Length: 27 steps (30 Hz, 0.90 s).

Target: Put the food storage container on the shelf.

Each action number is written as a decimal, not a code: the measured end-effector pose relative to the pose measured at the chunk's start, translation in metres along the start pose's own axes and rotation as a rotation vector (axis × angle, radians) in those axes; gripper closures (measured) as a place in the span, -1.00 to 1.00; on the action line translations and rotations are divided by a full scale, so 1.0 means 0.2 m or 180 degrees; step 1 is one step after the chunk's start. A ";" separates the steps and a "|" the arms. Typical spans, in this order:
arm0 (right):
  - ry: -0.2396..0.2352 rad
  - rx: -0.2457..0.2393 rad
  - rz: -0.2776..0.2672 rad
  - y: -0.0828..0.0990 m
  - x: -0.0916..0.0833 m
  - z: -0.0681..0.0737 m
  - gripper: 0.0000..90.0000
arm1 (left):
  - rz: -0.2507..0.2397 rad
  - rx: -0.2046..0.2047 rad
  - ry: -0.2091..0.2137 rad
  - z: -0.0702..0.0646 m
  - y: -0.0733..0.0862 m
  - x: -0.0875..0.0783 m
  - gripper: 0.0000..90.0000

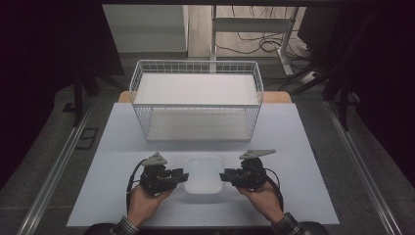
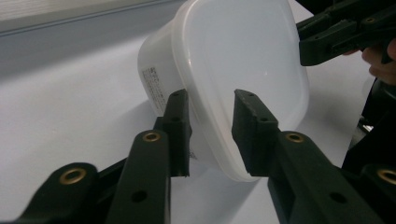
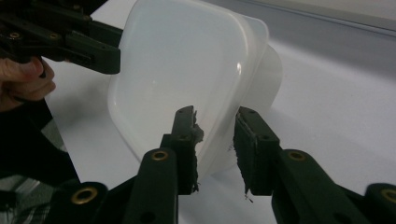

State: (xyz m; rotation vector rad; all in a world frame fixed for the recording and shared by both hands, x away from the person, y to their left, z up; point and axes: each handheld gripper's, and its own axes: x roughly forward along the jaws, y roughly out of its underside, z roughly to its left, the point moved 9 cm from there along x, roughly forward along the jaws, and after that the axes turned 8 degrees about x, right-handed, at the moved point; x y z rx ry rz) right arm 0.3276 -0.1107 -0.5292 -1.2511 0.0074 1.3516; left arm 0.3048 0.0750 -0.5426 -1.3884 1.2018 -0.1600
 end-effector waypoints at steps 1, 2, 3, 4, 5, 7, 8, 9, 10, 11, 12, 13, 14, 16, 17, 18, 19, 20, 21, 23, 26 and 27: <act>0.0006 0.0003 -0.0034 0.00 0.00 0.00 0.60 | 0.0000 0.0000 0.0000 0.00 0.00 0.00 0.57; 0.0015 -0.0001 -0.0065 0.00 0.00 0.00 0.65 | -0.0036 -0.0022 -0.0042 0.01 0.00 -0.01 0.61; 0.0027 -0.0019 -0.0099 -0.01 0.00 0.00 0.71 | -0.0036 -0.0022 -0.0042 0.01 0.00 -0.01 0.67; 0.0054 -0.0040 -0.0122 -0.01 0.00 0.00 0.74 | -0.0044 0.0006 -0.0129 0.02 0.00 -0.01 0.73; 0.0093 -0.0098 -0.0139 -0.01 0.00 0.00 0.74 | -0.0062 0.0016 -0.0174 0.02 0.00 0.00 0.73; 0.0163 -0.0159 -0.0198 -0.02 0.01 0.00 0.74 | -0.0093 -0.0029 -0.0185 0.03 0.00 0.00 0.73; 0.0157 -0.0148 -0.0220 -0.02 0.01 0.00 0.74 | -0.0122 -0.0038 -0.0185 0.03 -0.01 0.00 0.73; 0.0157 -0.0148 -0.0220 -0.02 0.01 0.00 0.74 | -0.0122 -0.0038 -0.0185 0.03 -0.01 0.00 0.73; 0.0154 -0.0125 -0.0249 -0.03 0.01 0.00 0.74 | -0.0134 -0.0026 -0.0211 0.03 -0.02 0.00 0.73; 0.0154 -0.0125 -0.0249 -0.03 0.01 0.00 0.74 | -0.0134 -0.0026 -0.0211 0.03 -0.02 0.00 0.73; 0.0154 -0.0130 -0.0269 -0.03 0.02 -0.01 0.74 | -0.0160 -0.0005 -0.0232 0.04 -0.03 -0.01 0.73; 0.0154 -0.0130 -0.0269 -0.03 0.02 -0.01 0.74 | -0.0160 -0.0005 -0.0232 0.04 -0.03 -0.01 0.73; 0.0156 -0.0137 -0.0285 -0.04 0.02 -0.01 0.74 | -0.0171 0.0006 -0.0244 0.04 -0.03 -0.01 0.73; 0.0167 -0.0180 -0.0338 -0.06 0.02 -0.01 0.74 | -0.0206 0.0032 -0.0279 0.05 -0.06 -0.02 0.74; 0.0173 -0.0198 -0.0351 -0.07 0.02 -0.01 0.74 | -0.0217 0.0034 -0.0289 0.05 -0.07 -0.02 0.74; 0.0176 -0.0207 -0.0369 -0.08 0.02 -0.01 0.74 | -0.0220 0.0046 -0.0299 0.06 -0.07 -0.02 0.74; 0.0184 -0.0214 -0.0382 -0.09 0.02 -0.01 0.74 | -0.0220 0.0046 -0.0299 0.06 -0.07 -0.02 0.74; 0.0182 -0.0231 -0.0392 -0.10 0.02 -0.01 0.73 | -0.0234 0.0073 -0.0324 0.06 -0.09 -0.02 0.74; 0.0182 -0.0231 -0.0392 -0.10 0.02 -0.01 0.73 | -0.0234 0.0073 -0.0324 0.06 -0.09 -0.02 0.74; 0.0195 -0.0277 -0.0421 -0.13 0.02 -0.02 0.73 | -0.0251 0.0114 -0.0358 0.08 -0.12 -0.02 0.74; 0.0212 -0.0305 -0.0442 -0.16 0.03 -0.03 0.73 | -0.0268 0.0134 -0.0390 0.10 -0.14 -0.02 0.74; 0.0212 -0.0305 -0.0442 -0.16 0.03 -0.03 0.73 | -0.0268 0.0134 -0.0390 0.10 -0.14 -0.02 0.74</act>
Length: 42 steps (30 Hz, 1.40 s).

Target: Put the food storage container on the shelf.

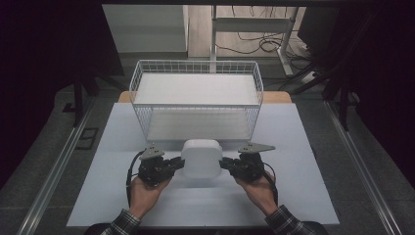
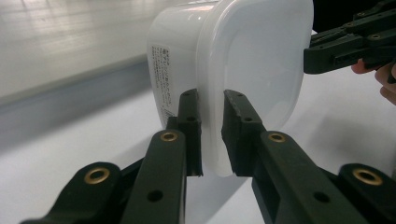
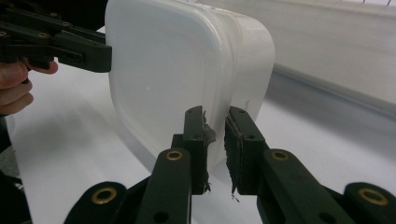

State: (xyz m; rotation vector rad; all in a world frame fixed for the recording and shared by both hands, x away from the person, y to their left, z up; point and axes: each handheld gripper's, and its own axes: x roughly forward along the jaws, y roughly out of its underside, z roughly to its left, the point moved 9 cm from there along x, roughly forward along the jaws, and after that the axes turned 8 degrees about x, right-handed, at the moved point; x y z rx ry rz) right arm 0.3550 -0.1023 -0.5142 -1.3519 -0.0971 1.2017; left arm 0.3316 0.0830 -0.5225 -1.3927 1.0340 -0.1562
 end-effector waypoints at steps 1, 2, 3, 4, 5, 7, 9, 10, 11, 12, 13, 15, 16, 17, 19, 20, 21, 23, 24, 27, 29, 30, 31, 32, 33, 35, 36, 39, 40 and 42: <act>0.0006 -0.0005 -0.0008 -0.01 0.00 0.00 0.73 | -0.0005 -0.0003 -0.0015 0.01 -0.01 0.00 0.74; 0.0011 -0.0016 -0.0015 -0.03 0.01 -0.01 0.73 | -0.0025 0.0017 -0.0025 0.02 -0.02 0.00 0.74; 0.0011 -0.0016 -0.0015 -0.03 0.01 -0.01 0.73 | -0.0025 0.0017 -0.0025 0.02 -0.02 0.00 0.74; 0.0019 -0.0026 -0.0024 -0.04 0.02 -0.01 0.73 | -0.0032 0.0015 -0.0039 0.03 -0.03 0.00 0.74; 0.0019 -0.0033 -0.0036 -0.06 0.02 -0.02 0.73 | -0.0039 0.0022 -0.0049 0.04 -0.04 0.00 0.74; 0.0029 -0.0042 -0.0051 -0.10 0.05 -0.03 0.73 | -0.0058 0.0021 -0.0074 0.08 -0.07 0.02 0.74; 0.0030 -0.0048 -0.0062 -0.12 0.07 -0.05 0.73 | -0.0070 0.0014 -0.0086 0.10 -0.09 0.03 0.74; 0.0027 -0.0040 -0.0070 -0.14 0.07 -0.06 0.73 | -0.0078 0.0006 -0.0089 0.11 -0.10 0.04 0.74; 0.0032 -0.0031 -0.0080 -0.15 0.08 -0.07 0.73 | -0.0084 0.0000 -0.0095 0.13 -0.11 0.05 0.74; 0.0040 -0.0031 -0.0086 -0.16 0.09 -0.08 0.72 | -0.0088 0.0003 -0.0093 0.14 -0.12 0.06 0.74; 0.0044 -0.0024 -0.0098 -0.18 0.10 -0.09 0.72 | -0.0088 0.0003 -0.0093 0.14 -0.12 0.06 0.74; 0.0060 -0.0017 -0.0117 -0.20 0.11 -0.11 0.72 | -0.0098 -0.0006 -0.0109 0.18 -0.16 0.09 0.74; 0.0060 -0.0017 -0.0117 -0.20 0.11 -0.11 0.72 | -0.0098 -0.0006 -0.0109 0.18 -0.16 0.09 0.74; 0.0084 -0.0010 -0.0130 -0.23 0.13 -0.14 0.72 | -0.0107 -0.0008 -0.0109 0.20 -0.17 0.11 0.74; 0.0099 0.0001 -0.0132 -0.25 0.16 -0.17 0.71 | -0.0105 -0.0019 -0.0113 0.22 -0.18 0.12 0.74; 0.0109 0.0009 -0.0142 -0.26 0.17 -0.18 0.71 | -0.0103 -0.0044 -0.0130 0.24 -0.19 0.14 0.74; 0.0120 0.0015 -0.0139 -0.27 0.18 -0.19 0.71 | -0.0092 -0.0042 -0.0125 0.25 -0.19 0.15 0.74; 0.0147 0.0030 -0.0115 -0.28 0.20 -0.21 0.71 | -0.0074 -0.0084 -0.0138 0.27 -0.19 0.17 0.74; 0.0155 0.0046 -0.0103 -0.28 0.22 -0.22 0.70 | -0.0060 -0.0094 -0.0135 0.28 -0.18 0.18 0.74; 0.0165 0.0080 -0.0082 -0.28 0.24 -0.24 0.70 | -0.0041 -0.0099 -0.0127 0.30 -0.18 0.20 0.74; 0.0182 0.0104 -0.0079 -0.28 0.27 -0.26 0.70 | -0.0013 -0.0139 -0.0150 0.33 -0.18 0.23 0.74; 0.0186 0.0115 -0.0068 -0.28 0.28 -0.27 0.70 | -0.0007 -0.0161 -0.0153 0.34 -0.17 0.24 0.73; 0.0195 0.0120 -0.0065 -0.28 0.29 -0.27 0.70 | 0.0010 -0.0167 -0.0150 0.34 -0.17 0.25 0.73; 0.0200 0.0139 -0.0049 -0.28 0.30 -0.28 0.70 | 0.0046 -0.0150 -0.0151 0.35 -0.16 0.25 0.73; 0.0204 0.0144 -0.0039 -0.27 0.30 -0.28 0.70 | 0.0057 -0.0146 -0.0151 0.36 -0.16 0.26 0.73; 0.0220 0.0142 -0.0031 -0.27 0.31 -0.29 0.70 | 0.0063 -0.0185 -0.0155 0.36 -0.16 0.27 0.73; 0.0199 0.0164 -0.0042 -0.27 0.32 -0.30 0.70 | 0.0055 -0.0197 -0.0143 0.37 -0.16 0.28 0.73; 0.0179 0.0190 -0.0047 -0.28 0.32 -0.30 0.70 | 0.0048 -0.0207 -0.0137 0.37 -0.17 0.28 0.72; 0.0181 0.0182 -0.0050 -0.29 0.31 -0.30 0.69 | 0.0043 -0.0215 -0.0147 0.38 -0.17 0.29 0.72; 0.0177 0.0182 -0.0051 -0.29 0.32 -0.30 0.69 | 0.0038 -0.0224 -0.0146 0.39 -0.17 0.30 0.71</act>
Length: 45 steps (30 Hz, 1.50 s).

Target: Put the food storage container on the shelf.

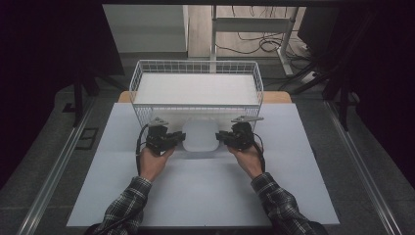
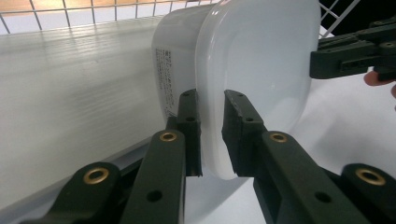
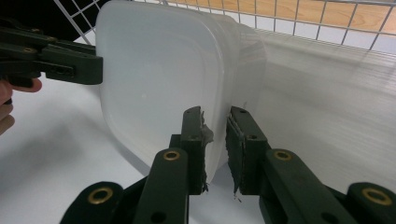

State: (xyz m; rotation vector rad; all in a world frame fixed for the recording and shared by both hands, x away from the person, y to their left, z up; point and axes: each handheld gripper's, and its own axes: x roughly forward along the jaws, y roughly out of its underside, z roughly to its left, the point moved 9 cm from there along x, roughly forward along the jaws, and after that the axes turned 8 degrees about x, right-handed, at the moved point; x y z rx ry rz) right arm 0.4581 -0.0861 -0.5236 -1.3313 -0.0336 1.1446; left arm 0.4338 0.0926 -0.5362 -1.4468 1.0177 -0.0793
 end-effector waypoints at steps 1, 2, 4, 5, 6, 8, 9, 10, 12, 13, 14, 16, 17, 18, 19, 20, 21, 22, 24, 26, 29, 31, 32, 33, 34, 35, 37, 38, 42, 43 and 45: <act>0.0010 -0.0019 -0.0017 0.00 0.00 0.00 0.68 | -0.0027 -0.0012 0.0026 0.00 0.00 0.00 0.71; 0.0028 -0.0039 -0.0020 -0.01 0.00 0.00 0.67 | -0.0040 -0.0013 0.0036 0.01 0.00 0.00 0.70; 0.0044 -0.0078 -0.0049 -0.01 0.01 0.00 0.64 | -0.0047 0.0025 0.0036 0.01 0.00 0.01 0.69; 0.0069 -0.0131 -0.0064 -0.02 0.02 0.00 0.60 | -0.0034 -0.0005 0.0078 0.02 0.00 0.01 0.67; 0.0069 -0.0131 -0.0064 -0.02 0.02 0.00 0.60 | -0.0034 -0.0005 0.0078 0.02 0.00 0.01 0.65; 0.0149 -0.0153 -0.0028 -0.01 0.04 -0.01 0.48 | -0.0068 0.0018 0.0045 0.03 0.00 0.02 0.64; 0.0134 -0.0108 -0.0004 -0.01 0.05 -0.01 0.46 | -0.0102 0.0102 -0.0019 0.03 -0.01 0.03 0.65; 0.0092 -0.0045 -0.0040 -0.01 0.06 -0.02 0.46 | -0.0128 0.0119 -0.0043 0.03 -0.01 0.03 0.66; 0.0052 0.0010 -0.0054 -0.01 0.06 -0.03 0.45 | -0.0144 0.0165 -0.0079 0.03 -0.02 0.03 0.66; 0.0042 0.0042 -0.0083 -0.02 0.06 -0.04 0.43 | -0.0148 0.0215 -0.0122 0.04 -0.03 0.04 0.67; 0.0107 -0.0012 -0.0150 -0.03 0.06 -0.04 0.46 | -0.0179 0.0282 -0.0192 0.04 -0.04 0.05 0.68; 0.0150 -0.0050 -0.0166 -0.04 0.06 -0.04 0.46 | -0.0190 0.0316 -0.0232 0.04 -0.05 0.05 0.68; 0.0224 -0.0112 -0.0191 -0.06 0.07 -0.04 0.46 | -0.0201 0.0366 -0.0297 0.05 -0.06 0.06 0.68; 0.0224 -0.0112 -0.0191 -0.06 0.07 -0.04 0.46 | -0.0201 0.0366 -0.0297 0.05 -0.06 0.06 0.68; 0.0248 -0.0133 -0.0200 -0.06 0.07 -0.04 0.46 | -0.0208 0.0383 -0.0325 0.06 -0.06 0.06 0.68; 0.0262 -0.0152 -0.0220 -0.07 0.07 -0.05 0.46 | -0.0210 0.0400 -0.0352 0.06 -0.07 0.07 0.67; 0.0271 -0.0139 -0.0243 -0.09 0.08 -0.05 0.49 | -0.0211 0.0418 -0.0386 0.07 -0.08 0.07 0.65; 0.0271 -0.0139 -0.0243 -0.09 0.08 -0.05 0.49 | -0.0204 0.0445 -0.0422 0.07 -0.08 0.08 0.65; 0.0273 -0.0114 -0.0263 -0.10 0.09 -0.06 0.55 | -0.0227 0.0475 -0.0516 0.08 -0.10 0.09 0.63; 0.0338 -0.0116 -0.0298 -0.12 0.11 -0.06 0.60 | -0.0243 0.0471 -0.0586 0.09 -0.10 0.10 0.59; 0.0387 -0.0152 -0.0353 -0.13 0.11 -0.07 0.73 | -0.0265 0.0419 -0.0621 0.10 -0.11 0.10 0.57; 0.0365 -0.0178 -0.0347 -0.13 0.09 -0.07 0.84 | -0.0284 0.0399 -0.0590 0.10 -0.11 0.08 0.54; 0.0365 -0.0178 -0.0347 -0.13 0.09 -0.07 0.84 | -0.0291 0.0399 -0.0571 0.10 -0.11 0.07 0.54; 0.0313 -0.0139 -0.0350 -0.13 0.07 -0.07 0.91 | -0.0305 0.0344 -0.0512 0.09 -0.11 0.05 0.49; 0.0287 -0.0104 -0.0333 -0.13 0.07 -0.06 0.94 | -0.0329 0.0324 -0.0468 0.07 -0.10 0.03 0.46; 0.0266 -0.0078 -0.0318 -0.12 0.05 -0.06 0.95 | -0.0342 0.0337 -0.0435 0.06 -0.09 0.01 0.43; 0.0270 -0.0075 -0.0291 -0.11 0.03 -0.05 0.97 | -0.0393 0.0338 -0.0356 0.03 -0.07 -0.03 0.32; 0.0270 -0.0075 -0.0291 -0.11 0.03 -0.05 0.97 | -0.0393 0.0338 -0.0356 0.03 -0.07 -0.03 0.26; 0.0165 -0.0207 -0.0270 -0.07 -0.02 0.01 0.95 | -0.0441 0.0389 -0.0180 -0.03 0.01 -0.11 -0.03; 0.0134 -0.0235 -0.0268 -0.06 -0.03 0.02 0.93 | -0.0438 0.0410 -0.0169 -0.03 0.03 -0.13 -0.10; 0.0077 -0.0288 -0.0257 -0.04 -0.05 0.05 0.92 | -0.0434 0.0437 -0.0166 -0.04 0.04 -0.14 -0.26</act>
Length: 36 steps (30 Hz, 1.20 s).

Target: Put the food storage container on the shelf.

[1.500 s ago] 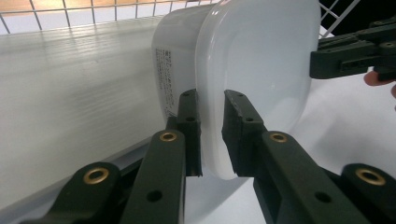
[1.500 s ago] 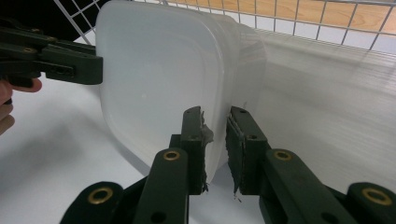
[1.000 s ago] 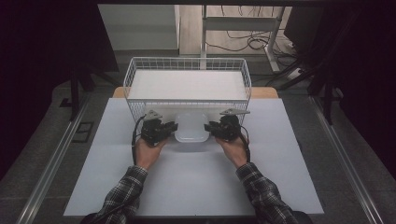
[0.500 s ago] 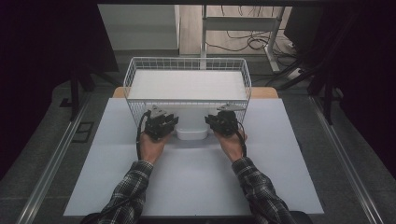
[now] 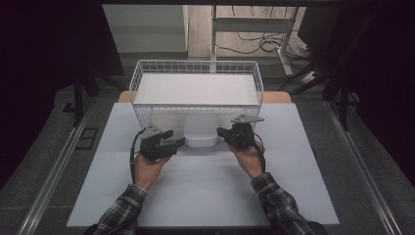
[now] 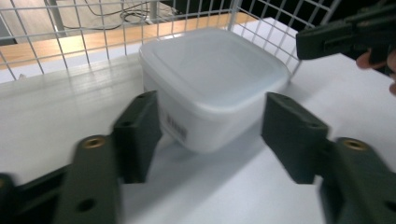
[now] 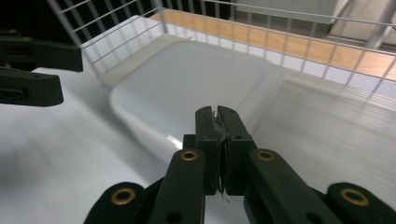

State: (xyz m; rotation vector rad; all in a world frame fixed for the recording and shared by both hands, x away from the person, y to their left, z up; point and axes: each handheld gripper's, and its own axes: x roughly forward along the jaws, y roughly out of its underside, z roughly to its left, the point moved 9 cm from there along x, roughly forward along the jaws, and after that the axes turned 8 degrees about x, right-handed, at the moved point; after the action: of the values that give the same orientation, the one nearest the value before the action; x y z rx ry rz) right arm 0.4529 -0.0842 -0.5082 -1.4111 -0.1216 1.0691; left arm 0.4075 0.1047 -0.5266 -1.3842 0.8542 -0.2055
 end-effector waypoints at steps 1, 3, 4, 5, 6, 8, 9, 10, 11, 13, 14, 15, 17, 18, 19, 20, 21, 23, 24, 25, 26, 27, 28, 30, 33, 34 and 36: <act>-0.0026 -0.0039 0.0010 0.01 -0.01 0.01 0.92 | -0.0006 0.0048 -0.0009 -0.02 0.03 -0.03 -0.33; -0.0038 -0.0077 0.0029 0.02 -0.02 0.02 0.92 | 0.0007 0.0048 -0.0005 -0.03 0.04 -0.04 -0.38; -0.0047 -0.0105 0.0039 0.02 -0.02 0.03 0.93 | 0.0033 0.0059 -0.0002 -0.04 0.06 -0.06 -0.44; -0.0060 -0.0137 0.0061 0.03 -0.04 0.05 0.93 | 0.0036 0.0073 -0.0002 -0.05 0.07 -0.08 -0.48; -0.0081 -0.0150 0.0079 0.04 -0.05 0.06 0.94 | 0.0051 0.0084 0.0008 -0.06 0.09 -0.09 -0.52; -0.0133 -0.0202 0.0131 0.06 -0.06 0.09 0.94 | 0.0075 0.0081 0.0052 -0.10 0.11 -0.13 -0.57; -0.0133 -0.0202 0.0131 0.06 -0.06 0.09 0.94 | 0.0075 0.0081 0.0052 -0.10 0.11 -0.13 -0.58; -0.0133 -0.0236 0.0149 0.07 -0.07 0.10 0.94 | 0.0072 0.0067 0.0070 -0.11 0.12 -0.14 -0.58; -0.0144 -0.0252 0.0163 0.07 -0.07 0.11 0.94 | 0.0070 0.0054 0.0088 -0.12 0.13 -0.16 -0.59; -0.0210 -0.0247 0.0191 0.09 -0.07 0.13 0.94 | 0.0061 0.0048 0.0126 -0.16 0.16 -0.19 -0.62; -0.0229 -0.0257 0.0207 0.09 -0.06 0.14 0.94 | 0.0061 0.0047 0.0130 -0.17 0.16 -0.19 -0.64; -0.0229 -0.0257 0.0207 0.09 -0.06 0.14 0.94 | 0.0061 0.0047 0.0130 -0.17 0.16 -0.19 -0.66; -0.0258 -0.0270 0.0233 0.11 -0.06 0.15 0.94 | 0.0075 0.0037 0.0144 -0.19 0.19 -0.21 -0.70; -0.0292 -0.0277 0.0264 0.12 -0.05 0.17 0.94 | 0.0098 0.0010 0.0161 -0.20 0.21 -0.22 -0.73; -0.0292 -0.0277 0.0264 0.12 -0.05 0.17 0.94 | 0.0098 0.0010 0.0161 -0.20 0.21 -0.22 -0.76; -0.0303 -0.0283 0.0286 0.13 -0.04 0.18 0.94 | 0.0119 -0.0035 0.0179 -0.21 0.22 -0.23 -0.76; -0.0314 -0.0297 0.0305 0.13 -0.03 0.19 0.94 | 0.0147 -0.0102 0.0213 -0.21 0.24 -0.23 -0.78; -0.0336 -0.0327 0.0345 0.15 -0.02 0.21 0.94 | 0.0182 -0.0117 0.0205 -0.21 0.26 -0.23 -0.82; -0.0342 -0.0340 0.0350 0.15 -0.01 0.22 0.94 | 0.0218 -0.0085 0.0182 -0.22 0.28 -0.23 -0.82; -0.0360 -0.0370 0.0390 0.17 0.00 0.23 0.94 | 0.0238 -0.0056 0.0175 -0.22 0.28 -0.23 -0.85; -0.0363 -0.0379 0.0403 0.18 0.01 0.24 0.94 | 0.0257 0.0030 0.0167 -0.23 0.30 -0.24 -0.86; -0.0373 -0.0394 0.0415 0.18 0.02 0.25 0.94 | 0.0255 0.0065 0.0174 -0.23 0.30 -0.25 -0.86; -0.0373 -0.0394 0.0415 0.18 0.02 0.25 0.94 | 0.0255 0.0065 0.0174 -0.23 0.30 -0.25 -0.87; -0.0386 -0.0411 0.0440 0.19 0.04 0.26 0.94 | 0.0232 0.0134 0.0170 -0.24 0.31 -0.26 -0.88; -0.0385 -0.0434 0.0482 0.20 0.07 0.27 0.94 | 0.0254 0.0218 0.0163 -0.25 0.32 -0.27 -0.90; -0.0377 -0.0434 0.0496 0.21 0.09 0.26 0.94 | 0.0270 0.0230 0.0175 -0.26 0.33 -0.27 -0.91; -0.0372 -0.0418 0.0503 0.21 0.11 0.26 0.94 | 0.0284 0.0238 0.0179 -0.26 0.33 -0.27 -0.91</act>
State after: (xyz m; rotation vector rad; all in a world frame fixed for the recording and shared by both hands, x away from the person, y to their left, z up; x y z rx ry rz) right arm 0.4095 -0.0406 -0.5427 -1.4944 -0.1697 1.2943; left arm 0.3135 0.1115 -0.5625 -1.2727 0.9439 -0.2065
